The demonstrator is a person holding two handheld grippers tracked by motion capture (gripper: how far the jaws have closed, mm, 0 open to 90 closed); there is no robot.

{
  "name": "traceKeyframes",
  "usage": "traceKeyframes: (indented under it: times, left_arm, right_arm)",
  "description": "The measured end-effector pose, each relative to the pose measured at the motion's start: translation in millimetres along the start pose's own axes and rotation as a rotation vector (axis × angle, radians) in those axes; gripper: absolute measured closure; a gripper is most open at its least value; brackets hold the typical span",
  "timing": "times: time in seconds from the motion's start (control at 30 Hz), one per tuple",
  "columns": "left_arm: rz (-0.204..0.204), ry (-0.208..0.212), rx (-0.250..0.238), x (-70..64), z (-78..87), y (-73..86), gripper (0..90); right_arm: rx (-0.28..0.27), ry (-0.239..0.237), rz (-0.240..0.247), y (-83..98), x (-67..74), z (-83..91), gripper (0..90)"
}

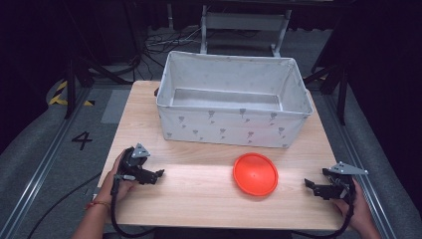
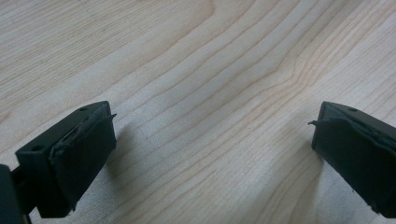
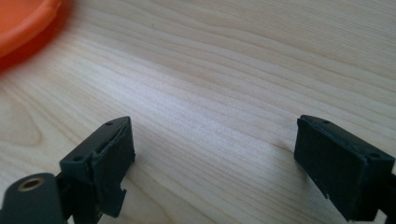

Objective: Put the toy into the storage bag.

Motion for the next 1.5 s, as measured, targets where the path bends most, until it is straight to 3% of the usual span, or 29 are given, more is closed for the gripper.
traceKeyframes:
  times: [0.33,0.5,0.63,0.7,0.77,0.87,0.97,1.13,1.23,1.5]
  left_arm:
    - [-0.012,-0.001,-0.001,0.7,0.8,0.2,0.3]
    - [-0.053,0.061,0.004,3.1,1.9,1.7,0.3]
    - [-0.063,0.06,0.001,5.2,1.7,1.0,0.3]
    - [-0.06,0.061,0.003,4.9,2.3,1.5,0.5]
    - [-0.052,0.057,0.002,4.9,2.8,2.1,0.5]
    - [-0.047,0.056,0.004,5.2,3.3,2.6,0.5]
    - [-0.047,0.056,0.006,5.2,3.5,2.7,0.5]
    - [-0.047,0.055,0.003,5.2,3.2,2.5,0.5]
    - [-0.047,0.055,0.007,5.2,3.6,2.8,0.5]
    - [-0.045,0.055,0.006,5.1,3.5,2.7,0.5]
  right_arm:
    - [0.0,-0.058,0.046,1.7,0.1,2.2,11.4]
    - [0.022,-0.087,0.053,2.0,1.8,3.6,10.9]
    - [0.015,-0.143,0.045,-2.2,3.5,5.3,20.7]
    - [0.023,-0.147,0.059,-7.9,5.8,6.0,16.2]
    - [0.027,-0.168,0.069,-15.3,10.5,6.7,19.6]
    - [0.021,-0.183,0.104,-32.0,20.7,6.4,17.7]
    - [0.013,-0.238,0.116,-50.7,39.2,1.2,17.9]
    - [0.035,-0.307,0.177,-72.8,70.2,-16.0,18.8]
    - [0.028,-0.33,0.194,-83.1,82.0,-26.8,23.6]
    - [0.062,-0.372,0.199,-93.1,102.6,-59.1,22.3]
Point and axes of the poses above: each handheld gripper's, and its own axes: z roughly backward along the jaws, y roughly out of its underside, x roughly to its left, the point moved 7 cm from there along -z, roughly forward along the jaws, and after that the axes turned 8 degrees about -x, right-handed, at the moved point
